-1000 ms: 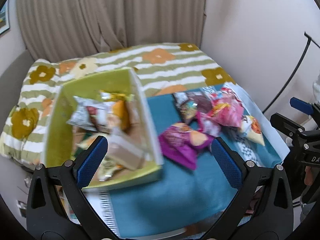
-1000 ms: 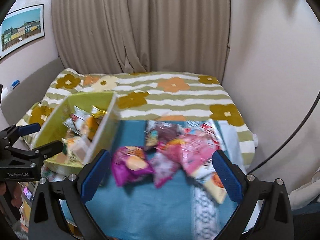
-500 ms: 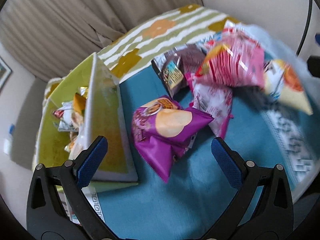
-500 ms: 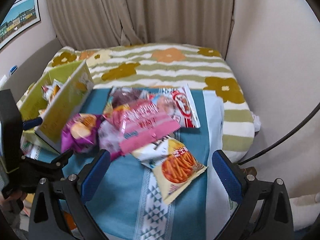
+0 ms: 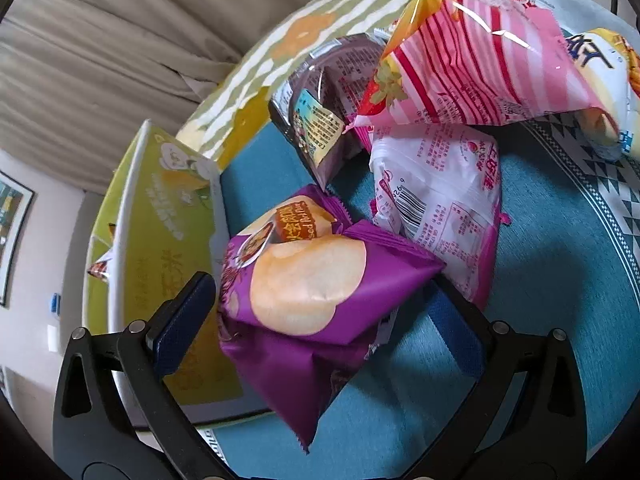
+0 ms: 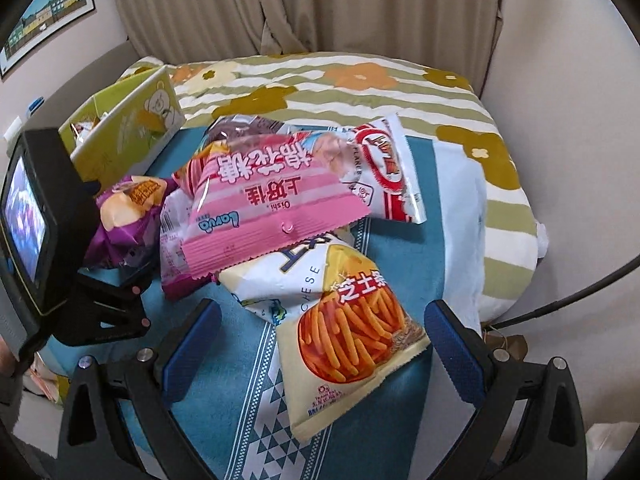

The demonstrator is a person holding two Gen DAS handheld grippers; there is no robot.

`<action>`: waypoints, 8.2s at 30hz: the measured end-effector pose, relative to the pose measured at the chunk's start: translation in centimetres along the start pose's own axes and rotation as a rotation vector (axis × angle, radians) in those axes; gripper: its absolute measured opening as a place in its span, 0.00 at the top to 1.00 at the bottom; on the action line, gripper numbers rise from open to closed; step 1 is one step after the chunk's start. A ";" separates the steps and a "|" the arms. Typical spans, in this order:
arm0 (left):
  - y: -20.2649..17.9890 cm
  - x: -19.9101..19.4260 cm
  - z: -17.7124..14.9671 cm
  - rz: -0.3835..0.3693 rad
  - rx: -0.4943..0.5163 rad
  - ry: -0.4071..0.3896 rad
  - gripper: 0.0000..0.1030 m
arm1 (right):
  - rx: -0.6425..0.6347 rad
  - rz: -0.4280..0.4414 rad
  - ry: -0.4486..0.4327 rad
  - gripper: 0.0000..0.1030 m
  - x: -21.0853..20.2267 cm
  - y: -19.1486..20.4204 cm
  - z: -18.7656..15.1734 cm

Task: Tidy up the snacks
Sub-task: 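Grasp the purple potato chip bag with the left tool while the right tool grasps the cheese stick bag, then carry both bags over the yellow box and open both tools to drop them, then move both tools back over the remaining pink snack bags, then grasp the white-pink bag with the left tool while the right tool grasps the pink candy bag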

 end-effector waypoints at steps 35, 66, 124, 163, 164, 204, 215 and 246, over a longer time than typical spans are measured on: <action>3.1 -2.4 -0.5 -0.014 -0.163 0.007 0.29 | -0.209 0.041 0.100 0.09 6.0 0.2 -1.3; 5.2 -10.9 -1.1 -0.062 -0.198 -0.134 0.29 | -0.035 -0.006 0.102 0.40 -2.5 1.2 -4.2; 31.3 -3.3 -15.2 -0.196 -0.360 -0.128 0.00 | 0.007 0.183 -0.061 0.40 2.7 31.1 19.0; 33.4 -7.8 -16.7 -0.139 -0.483 -0.150 0.00 | 0.049 0.209 -0.148 0.00 -2.6 31.0 13.7; 33.4 -8.4 -16.6 -0.135 -0.479 -0.163 0.00 | 0.055 0.205 -0.166 0.00 -3.5 30.9 13.5; 8.4 -7.0 0.3 -0.467 -0.498 -0.188 0.00 | 0.314 -0.101 -0.197 0.00 -8.3 2.0 4.7; 3.4 1.0 0.4 -0.540 -0.515 -0.112 0.01 | 0.366 -0.020 -0.040 0.00 1.3 -0.8 2.0; 1.8 2.0 -0.8 -0.563 -0.423 -0.041 0.57 | 0.409 0.023 0.057 0.00 7.1 0.1 0.4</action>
Point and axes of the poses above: each gripper's, at about its wrist camera, not at the fingertips, and x roughly the way its jaws point, y to its left, z to its top, the point moved 2 cm from there along x, roughly the way its jaws point, and after that the axes turned 7 degrees about -y, right-handed, at the moved point
